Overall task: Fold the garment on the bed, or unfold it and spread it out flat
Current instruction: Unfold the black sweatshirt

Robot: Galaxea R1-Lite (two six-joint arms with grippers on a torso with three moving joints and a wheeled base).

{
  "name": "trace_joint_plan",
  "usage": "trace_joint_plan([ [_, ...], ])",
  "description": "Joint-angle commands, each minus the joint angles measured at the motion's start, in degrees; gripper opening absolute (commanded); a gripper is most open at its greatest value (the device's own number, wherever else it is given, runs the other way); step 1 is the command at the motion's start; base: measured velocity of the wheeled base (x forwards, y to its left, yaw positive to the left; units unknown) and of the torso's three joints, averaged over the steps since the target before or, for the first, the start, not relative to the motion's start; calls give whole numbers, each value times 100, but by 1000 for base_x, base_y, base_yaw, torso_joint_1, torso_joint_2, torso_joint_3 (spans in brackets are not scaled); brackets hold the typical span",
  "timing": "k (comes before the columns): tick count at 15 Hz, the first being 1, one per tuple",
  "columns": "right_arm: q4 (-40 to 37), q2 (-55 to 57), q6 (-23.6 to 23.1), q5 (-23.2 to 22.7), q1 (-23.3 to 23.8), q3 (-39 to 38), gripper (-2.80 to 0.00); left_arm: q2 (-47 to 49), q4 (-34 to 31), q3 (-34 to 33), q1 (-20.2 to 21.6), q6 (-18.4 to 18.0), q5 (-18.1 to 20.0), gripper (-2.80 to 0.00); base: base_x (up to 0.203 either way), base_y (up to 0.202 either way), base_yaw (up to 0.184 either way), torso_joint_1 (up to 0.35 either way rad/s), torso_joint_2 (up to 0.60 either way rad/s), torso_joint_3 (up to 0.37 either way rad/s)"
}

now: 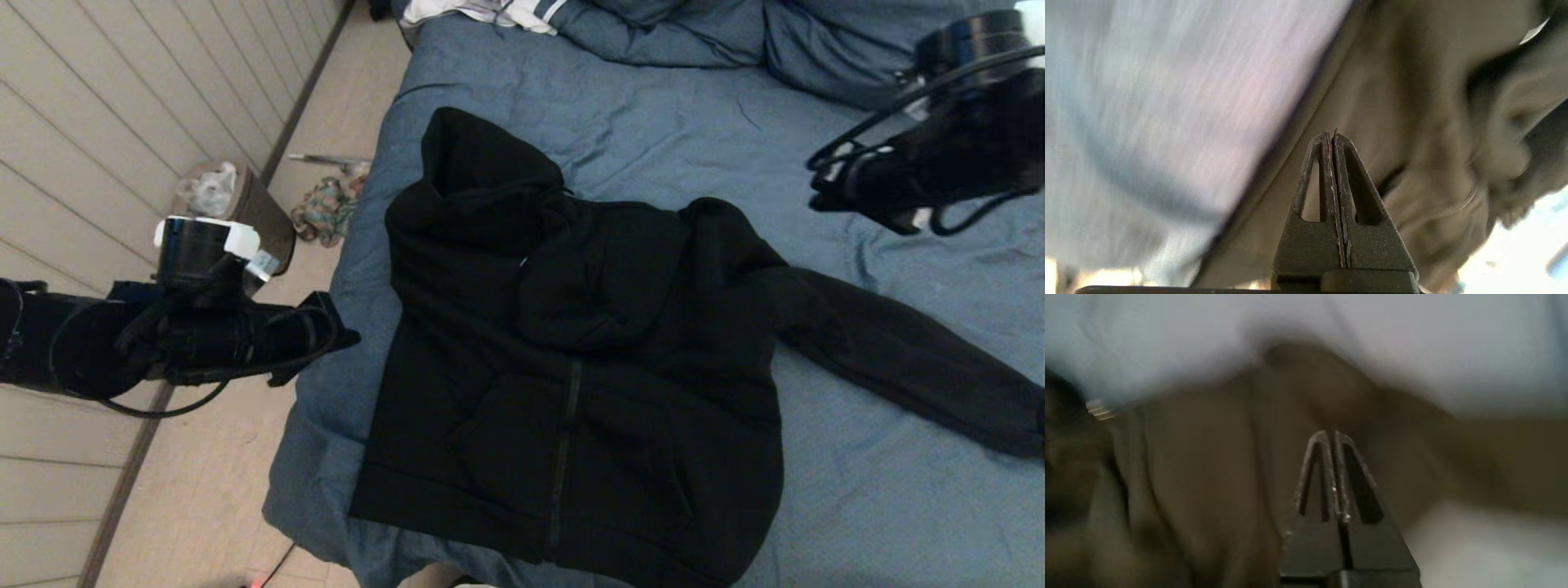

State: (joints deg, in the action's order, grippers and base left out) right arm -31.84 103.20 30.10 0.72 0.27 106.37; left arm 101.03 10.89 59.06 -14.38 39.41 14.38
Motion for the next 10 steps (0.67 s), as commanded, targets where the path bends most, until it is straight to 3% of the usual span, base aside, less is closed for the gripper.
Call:
trace_joint_plan([
  [1, -927, -937, 208, -1014, 474, -595, -280, 202, -86, 537, -136, -194, -122, -280, 0, 0, 0, 0, 0, 0],
  [3, -1163, -1468, 367, -1793, 926, -1367, -280, 407, -390, 1281, -497, -468, -509, -280, 0, 0, 0, 0, 0, 0],
  [4, -1220, -1615, 429, -1930, 998, -1655, -280, 461, -565, 1559, -819, -521, -655, -280, 0, 0, 0, 0, 0, 0],
  [10, -1228, -2027, 375, -2006, 1037, -2478, -280, 596, -999, 2539, -2938, -532, -788, -280, 0, 0, 0, 0, 0, 0],
])
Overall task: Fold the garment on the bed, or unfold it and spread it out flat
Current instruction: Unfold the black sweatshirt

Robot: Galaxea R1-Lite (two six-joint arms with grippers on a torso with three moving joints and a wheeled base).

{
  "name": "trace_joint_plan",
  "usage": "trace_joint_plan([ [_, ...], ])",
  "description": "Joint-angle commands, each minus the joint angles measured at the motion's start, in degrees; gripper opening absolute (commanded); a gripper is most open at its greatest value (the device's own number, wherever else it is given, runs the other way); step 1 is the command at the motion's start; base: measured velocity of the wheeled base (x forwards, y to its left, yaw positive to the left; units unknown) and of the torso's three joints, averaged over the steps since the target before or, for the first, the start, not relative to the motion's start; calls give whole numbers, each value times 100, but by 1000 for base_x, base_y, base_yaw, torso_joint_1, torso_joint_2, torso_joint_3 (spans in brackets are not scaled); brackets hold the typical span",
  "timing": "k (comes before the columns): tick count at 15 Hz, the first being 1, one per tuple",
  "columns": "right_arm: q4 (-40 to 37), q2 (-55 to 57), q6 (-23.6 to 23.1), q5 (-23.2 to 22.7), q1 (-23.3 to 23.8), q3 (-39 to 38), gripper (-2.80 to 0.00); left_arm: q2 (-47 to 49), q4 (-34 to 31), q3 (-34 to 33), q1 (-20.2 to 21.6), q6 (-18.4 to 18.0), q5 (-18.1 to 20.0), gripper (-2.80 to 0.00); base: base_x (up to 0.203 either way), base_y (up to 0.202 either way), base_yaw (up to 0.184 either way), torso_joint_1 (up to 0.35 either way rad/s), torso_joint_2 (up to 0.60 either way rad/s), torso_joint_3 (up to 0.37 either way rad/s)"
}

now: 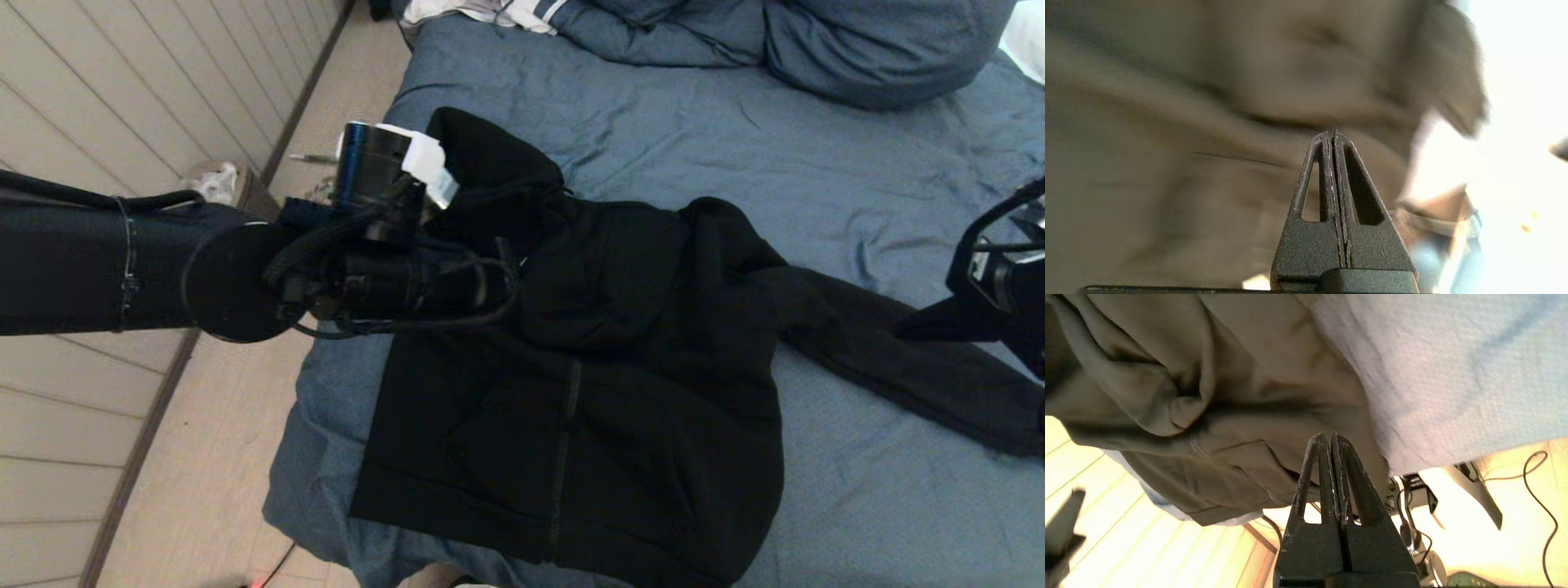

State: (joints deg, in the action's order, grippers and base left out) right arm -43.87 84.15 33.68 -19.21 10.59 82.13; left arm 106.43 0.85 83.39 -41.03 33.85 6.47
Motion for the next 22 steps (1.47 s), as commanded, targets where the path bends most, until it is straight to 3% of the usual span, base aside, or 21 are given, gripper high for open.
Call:
trace_joint_plan([
  [1, -33, -149, 16, -10, 6, -48, -280, 152, 0, 309, -471, 25, -2, -280, 0, 0, 0, 0, 0, 0],
  [4, -62, -460, 15, -4, 23, -184, -280, 562, -92, 774, -770, 47, -18, -280, 0, 0, 0, 0, 0, 0],
  [5, -48, -549, 17, -4, 22, -307, -280, 699, -191, 921, -873, 120, -22, 0, 0, 0, 0, 0, 0, 0],
  [8, -34, -700, 30, -12, 16, -346, -280, 1255, -252, 1229, -1054, 186, -81, 0, 0, 0, 0, 0, 0, 0],
  [11, -26, -839, 16, -21, -5, -338, -280, 2230, -322, 2143, -1058, 151, -942, 0, 0, 0, 0, 0, 0, 0],
  [13, -20, -883, 16, -30, -22, -329, -280, 2476, -642, 2647, -724, 125, -1252, 0, 0, 0, 0, 0, 0, 0],
  [20, -7, -865, -2, -12, -31, -364, -280, 2485, -445, 2759, 130, -274, -1241, 0, 0, 0, 0, 0, 0, 0],
  [22, -7, -839, -2, -12, -31, -390, -280, 2484, -331, 2762, 360, -350, -921, 0, 0, 0, 0, 0, 0, 0],
])
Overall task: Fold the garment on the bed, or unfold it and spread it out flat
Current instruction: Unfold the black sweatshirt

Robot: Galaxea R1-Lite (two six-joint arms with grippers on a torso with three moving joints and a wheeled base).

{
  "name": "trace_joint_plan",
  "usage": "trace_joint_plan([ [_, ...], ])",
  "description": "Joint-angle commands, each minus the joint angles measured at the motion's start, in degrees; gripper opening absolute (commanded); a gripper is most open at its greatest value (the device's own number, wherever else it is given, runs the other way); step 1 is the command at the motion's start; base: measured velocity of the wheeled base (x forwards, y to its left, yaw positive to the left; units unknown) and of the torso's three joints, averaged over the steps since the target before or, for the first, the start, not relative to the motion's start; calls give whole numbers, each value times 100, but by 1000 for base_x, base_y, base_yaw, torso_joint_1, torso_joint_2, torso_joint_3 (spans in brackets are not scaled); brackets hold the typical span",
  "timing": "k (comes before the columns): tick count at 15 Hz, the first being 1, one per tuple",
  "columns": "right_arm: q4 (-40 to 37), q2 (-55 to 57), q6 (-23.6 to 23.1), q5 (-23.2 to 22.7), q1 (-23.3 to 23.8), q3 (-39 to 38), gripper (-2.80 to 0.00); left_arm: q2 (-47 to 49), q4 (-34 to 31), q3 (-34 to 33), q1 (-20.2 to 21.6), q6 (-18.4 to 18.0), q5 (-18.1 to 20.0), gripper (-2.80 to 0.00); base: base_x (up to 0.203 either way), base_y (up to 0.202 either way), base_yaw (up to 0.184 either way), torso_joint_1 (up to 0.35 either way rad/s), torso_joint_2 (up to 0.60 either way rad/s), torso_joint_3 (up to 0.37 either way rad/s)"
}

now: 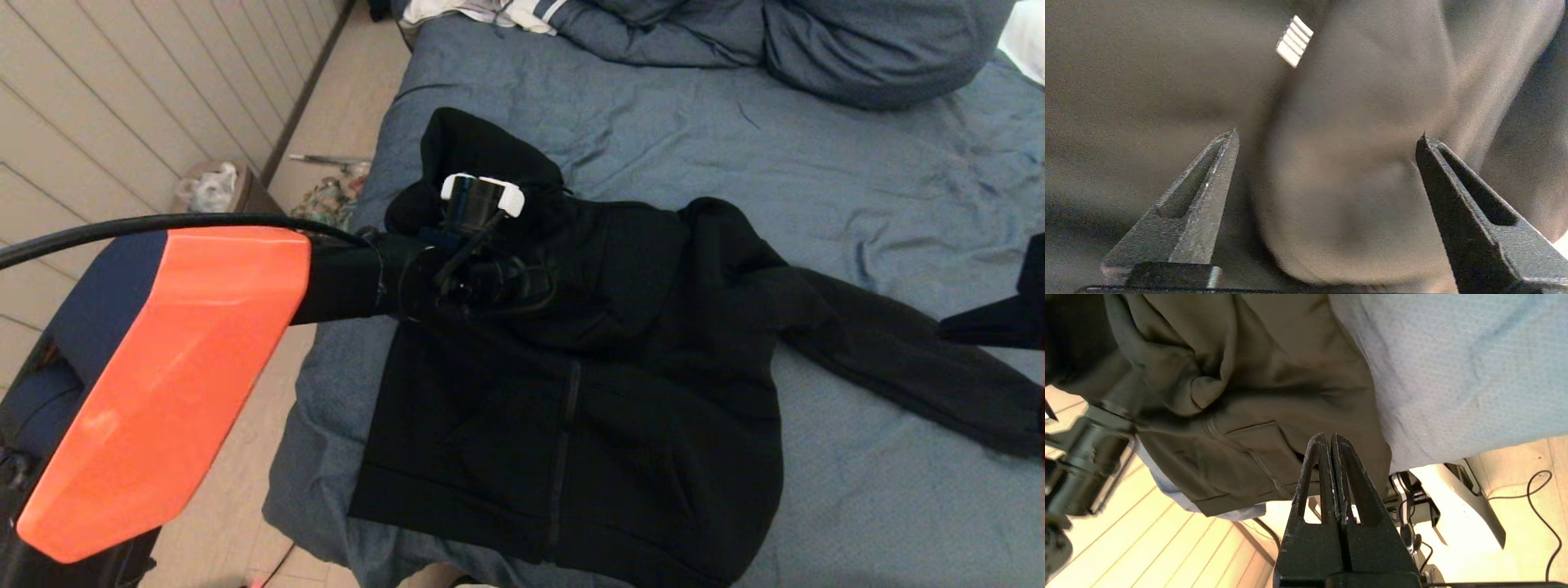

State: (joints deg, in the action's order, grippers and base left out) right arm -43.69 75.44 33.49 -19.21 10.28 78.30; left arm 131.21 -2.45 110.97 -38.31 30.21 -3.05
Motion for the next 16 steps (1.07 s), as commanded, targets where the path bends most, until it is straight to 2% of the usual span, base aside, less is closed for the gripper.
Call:
trace_joint_plan([
  [1, -25, 58, 17, -12, 1, -17, -280, 58, 12, 3, 95, 20, 80, 0, 0, 0, 0, 0, 0, 0],
  [6, -25, 59, 17, -12, 1, -34, -280, 195, 8, -5, -108, 63, 31, 0, 0, 0, 0, 0, 0, 0],
  [7, -23, 35, 17, -12, 1, -96, -280, 168, -17, -5, -152, 71, 14, -280, 0, 0, 0, 0, 0, 0],
  [16, 203, -57, 17, -39, -17, -412, -280, -119, -1, -5, -115, 173, -3, -280, 0, 0, 0, 0, 0, 0],
])
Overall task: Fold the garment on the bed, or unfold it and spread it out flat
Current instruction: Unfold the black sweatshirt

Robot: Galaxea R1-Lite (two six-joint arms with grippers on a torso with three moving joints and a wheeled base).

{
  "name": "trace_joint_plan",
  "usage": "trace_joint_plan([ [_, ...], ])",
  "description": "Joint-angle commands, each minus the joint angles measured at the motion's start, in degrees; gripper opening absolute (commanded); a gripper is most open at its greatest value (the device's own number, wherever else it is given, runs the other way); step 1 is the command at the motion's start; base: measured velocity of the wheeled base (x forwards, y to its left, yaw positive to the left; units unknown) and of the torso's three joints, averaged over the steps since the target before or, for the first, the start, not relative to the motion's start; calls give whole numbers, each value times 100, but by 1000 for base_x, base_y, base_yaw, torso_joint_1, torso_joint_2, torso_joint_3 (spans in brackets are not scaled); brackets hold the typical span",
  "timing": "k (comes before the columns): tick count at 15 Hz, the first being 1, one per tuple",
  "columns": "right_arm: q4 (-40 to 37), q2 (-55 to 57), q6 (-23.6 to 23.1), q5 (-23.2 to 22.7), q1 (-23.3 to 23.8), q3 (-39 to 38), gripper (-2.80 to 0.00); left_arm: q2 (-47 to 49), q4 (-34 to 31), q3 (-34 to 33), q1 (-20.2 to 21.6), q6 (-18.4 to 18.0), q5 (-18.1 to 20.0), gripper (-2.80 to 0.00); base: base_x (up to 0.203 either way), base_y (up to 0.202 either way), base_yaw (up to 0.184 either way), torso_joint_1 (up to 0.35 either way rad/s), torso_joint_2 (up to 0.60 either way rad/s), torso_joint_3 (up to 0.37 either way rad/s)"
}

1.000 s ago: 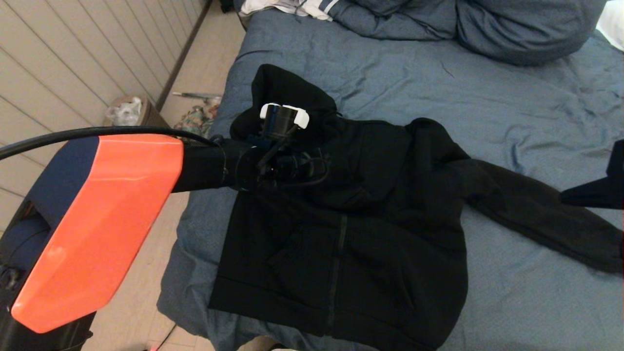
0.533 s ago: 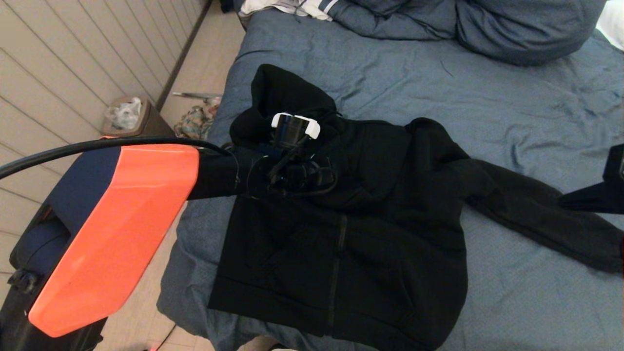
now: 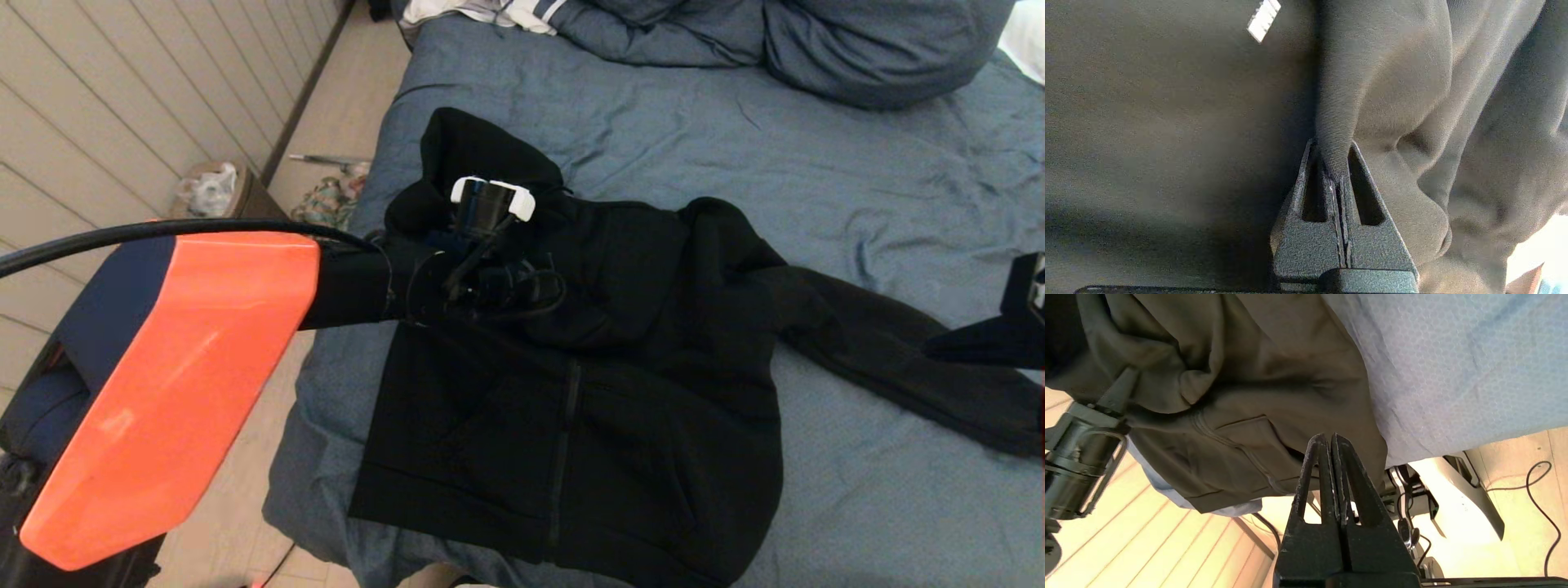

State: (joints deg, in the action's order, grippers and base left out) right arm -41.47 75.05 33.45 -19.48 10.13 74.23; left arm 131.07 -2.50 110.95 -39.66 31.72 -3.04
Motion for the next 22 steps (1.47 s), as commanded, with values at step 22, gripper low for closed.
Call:
trace_joint_plan([
  [22, 251, 128, -969, -325, -1523, -292, -280, -2679, -951, -30, 1513, 406, 291, -280, 0, 0, 0, 0, 0, 0],
])
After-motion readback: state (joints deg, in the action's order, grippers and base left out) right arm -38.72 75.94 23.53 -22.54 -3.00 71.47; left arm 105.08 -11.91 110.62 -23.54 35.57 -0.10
